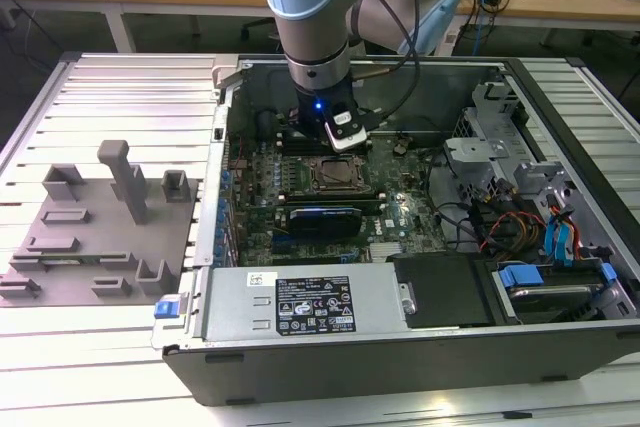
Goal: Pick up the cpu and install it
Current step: 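Install the first cpu locking lever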
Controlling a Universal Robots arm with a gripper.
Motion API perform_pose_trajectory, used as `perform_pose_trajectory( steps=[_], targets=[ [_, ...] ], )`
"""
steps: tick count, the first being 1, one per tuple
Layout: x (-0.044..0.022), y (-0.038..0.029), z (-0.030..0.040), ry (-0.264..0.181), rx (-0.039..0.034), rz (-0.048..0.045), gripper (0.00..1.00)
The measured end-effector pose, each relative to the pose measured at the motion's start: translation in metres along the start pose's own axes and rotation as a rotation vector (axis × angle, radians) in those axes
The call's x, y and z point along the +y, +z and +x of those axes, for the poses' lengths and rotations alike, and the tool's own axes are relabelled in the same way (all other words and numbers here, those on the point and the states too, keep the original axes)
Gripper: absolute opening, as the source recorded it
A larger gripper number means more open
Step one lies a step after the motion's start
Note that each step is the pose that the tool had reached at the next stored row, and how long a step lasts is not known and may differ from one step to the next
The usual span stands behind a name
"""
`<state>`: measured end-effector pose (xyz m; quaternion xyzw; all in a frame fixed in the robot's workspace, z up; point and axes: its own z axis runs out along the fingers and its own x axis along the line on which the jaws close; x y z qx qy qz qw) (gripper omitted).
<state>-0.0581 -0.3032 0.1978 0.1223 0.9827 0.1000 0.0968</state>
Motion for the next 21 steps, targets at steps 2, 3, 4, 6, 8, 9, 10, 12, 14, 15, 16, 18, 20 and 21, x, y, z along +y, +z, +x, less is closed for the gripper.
perform_pose_trajectory(
  steps=[2, 3, 4, 6, 8, 9, 10, 12, 14, 15, 16, 18, 20, 21],
  targets=[
    [0.0, 0.0, 0.0, 0.0, -0.0003, 0.0006, 0.11],
    [0.0, 0.0001, 0.0, 0.0, -0.0003, 0.0006, 0.11],
    [0.0, 0.0001, 0.0, 0.0, -0.0004, 0.0008, 0.11],
    [0.0001, -0.0002, -0.0001, 0.0, -0.0003, 0.001, 0.11],
    [0.0006, -0.0022, -0.0004, 0.0, -0.0005, 0.0008, 0.11],
    [0.0008, -0.0034, -0.0006, 0.0, -0.0004, 0.0009, 0.11],
    [0.0011, -0.0047, -0.0008, 0.0, -0.0005, 0.0008, 0.11],
    [0.0018, -0.0076, -0.0013, 0.0, -0.0004, 0.0009, 0.11],
    [0.0025, -0.0107, -0.0019, 0.0, -0.0004, 0.0009, 0.11],
    [0.0028, -0.012, -0.0021, 0.0, -0.0004, 0.0009, 0.11],
    [0.003, -0.0124, -0.0022, 0.0, -0.0005, 0.0007, 0.11],
    [0.003, -0.0126, -0.0022, 0.0, -0.0004, 0.0009, 0.11],
    [0.003, -0.0127, -0.0022, 0.0, -0.0004, 0.001, 0.11],
    [0.003, -0.0128, -0.0022, 0.0, -0.0004, 0.0009, 0.11]
  ],
)
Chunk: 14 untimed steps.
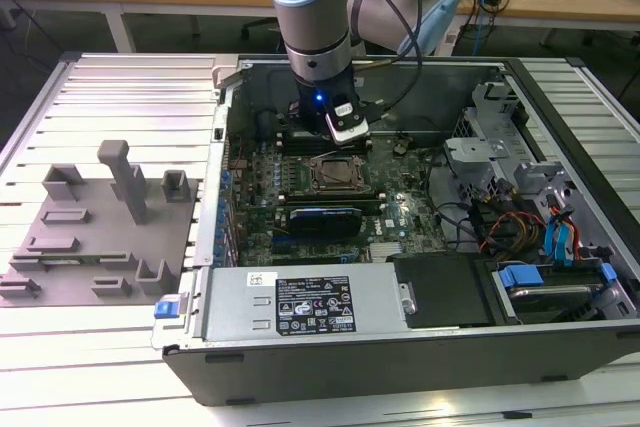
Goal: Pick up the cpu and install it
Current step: 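Install the first cpu locking lever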
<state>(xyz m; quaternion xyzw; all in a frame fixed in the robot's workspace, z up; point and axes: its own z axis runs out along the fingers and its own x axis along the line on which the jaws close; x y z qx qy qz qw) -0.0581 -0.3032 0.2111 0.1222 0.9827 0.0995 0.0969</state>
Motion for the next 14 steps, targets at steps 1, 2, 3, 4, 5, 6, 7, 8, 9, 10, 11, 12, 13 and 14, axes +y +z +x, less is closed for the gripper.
perform_pose_trajectory(
  steps=[1, 2, 3, 4, 5, 6, 7, 8, 9, 10, 11, 12, 13, 14],
  targets=[
    [-0.0002, -0.0001, 0.0, 0.0, 0.0001, 0.0001, 0.11],
    [-0.0005, -0.0003, -0.0001, 0.0, 0.0002, 0.0004, 0.11],
    [-0.0009, -0.0002, -0.0002, 0.0, 0.0001, 0.0001, 0.11],
    [-0.001, 0.0, -0.0002, 0.0, 0.0, 0.0, 0.11],
    [-0.0012, 0.0001, -0.0002, 0.0, -0.0001, -0.0001, 0.11],
    [-0.0013, 0.0002, -0.0003, 0.0, -0.0001, -0.0001, 0.11],
    [-0.0016, 0.0002, -0.0003, 0.0, 0.0, 0.0, 0.11],
    [-0.0019, 0.0003, -0.0004, 0.0, 0.0, 0.0, 0.11],
    [-0.0022, 0.0004, -0.0004, 0.0, 0.0, 0.0, 0.11],
    [-0.0026, 0.0005, -0.0005, 0.0, 0.0, 0.0, 0.11],
    [-0.0029, 0.0005, -0.0006, 0.0, 0.0, 0.0, 0.11],
    [-0.0032, 0.0007, -0.0006, 0.0, -0.0001, -0.0001, 0.11],
    [-0.0032, 0.0007, -0.0006, 0.0, 0.0, 0.0001, 0.11],
    [-0.0032, 0.0007, -0.0006, 0.0, 0.0, 0.0001, 0.11]
  ],
)
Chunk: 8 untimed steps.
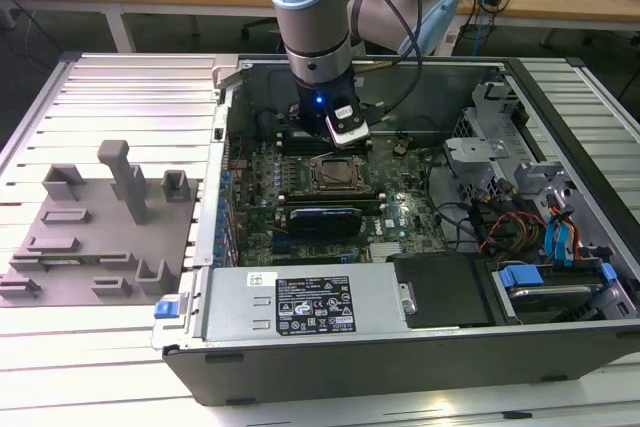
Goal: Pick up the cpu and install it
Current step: 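Install the first cpu locking lever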
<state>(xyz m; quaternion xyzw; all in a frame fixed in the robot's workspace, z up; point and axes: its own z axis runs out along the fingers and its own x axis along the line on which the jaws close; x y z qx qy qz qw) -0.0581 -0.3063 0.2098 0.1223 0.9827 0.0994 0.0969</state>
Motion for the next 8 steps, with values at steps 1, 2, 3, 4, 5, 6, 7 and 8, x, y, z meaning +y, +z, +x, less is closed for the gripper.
perform_pose_trajectory(
  steps=[1, 2, 3, 4, 5, 6, 7, 8],
  targets=[
    [0.0, 0.0, 0.0, 0.0, 0.0, -0.0001, 0.11],
    [0.0003, 0.0001, 0.0001, 0.0, 0.0, -0.0001, 0.11],
    [0.0014, 0.0003, 0.0003, 0.0, -0.0001, 0.0, 0.11],
    [0.0036, 0.0007, 0.001, 0.0, 0.0, 0.0001, 0.11],
    [0.0047, 0.0009, 0.0013, 0.0, 0.0, 0.0001, 0.11],
    [0.0056, 0.0011, 0.0015, 0.0, 0.0, 0.0, 0.11],
    [0.0056, 0.0011, 0.0015, 0.0, 0.0, -0.0001, 0.11],
    [0.0057, 0.0011, 0.0015, 0.0, -0.0004, -0.0001, 0.11]
  ],
)
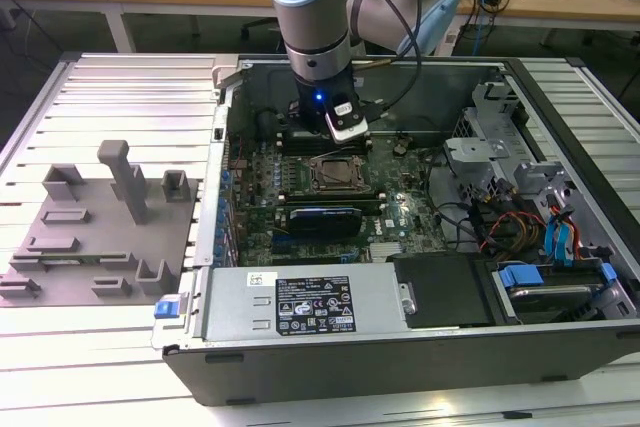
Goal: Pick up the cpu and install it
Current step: 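Install the first cpu locking lever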
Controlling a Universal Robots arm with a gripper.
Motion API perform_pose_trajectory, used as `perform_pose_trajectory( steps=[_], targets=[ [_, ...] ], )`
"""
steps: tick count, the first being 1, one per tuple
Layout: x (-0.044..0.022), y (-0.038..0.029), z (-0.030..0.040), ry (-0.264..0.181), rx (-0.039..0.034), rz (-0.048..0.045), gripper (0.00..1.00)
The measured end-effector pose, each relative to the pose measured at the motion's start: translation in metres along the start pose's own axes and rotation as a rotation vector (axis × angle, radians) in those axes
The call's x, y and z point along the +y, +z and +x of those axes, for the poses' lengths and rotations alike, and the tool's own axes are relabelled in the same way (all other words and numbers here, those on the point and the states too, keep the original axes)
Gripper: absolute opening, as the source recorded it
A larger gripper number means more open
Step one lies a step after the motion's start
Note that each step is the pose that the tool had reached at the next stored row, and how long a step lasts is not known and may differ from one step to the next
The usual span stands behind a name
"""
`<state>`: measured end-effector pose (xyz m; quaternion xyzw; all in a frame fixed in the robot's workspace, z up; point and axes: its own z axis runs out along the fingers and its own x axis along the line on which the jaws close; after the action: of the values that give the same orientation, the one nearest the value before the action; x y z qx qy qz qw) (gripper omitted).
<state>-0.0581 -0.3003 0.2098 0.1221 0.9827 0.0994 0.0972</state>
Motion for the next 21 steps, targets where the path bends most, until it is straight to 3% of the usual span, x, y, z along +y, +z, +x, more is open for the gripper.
perform_pose_trajectory(
  steps=[6, 13, 21],
  targets=[
    [-0.0007, 0.0011, 0.0001, -0.002, -0.0089, 0.0044, 0.11],
    [-0.0028, 0.0052, 0.0006, -0.006, -0.0259, 0.0039, 0.11],
    [-0.0091, 0.0071, -0.0005, -0.009, -0.034, 0.0069, 0.11]
  ],
)
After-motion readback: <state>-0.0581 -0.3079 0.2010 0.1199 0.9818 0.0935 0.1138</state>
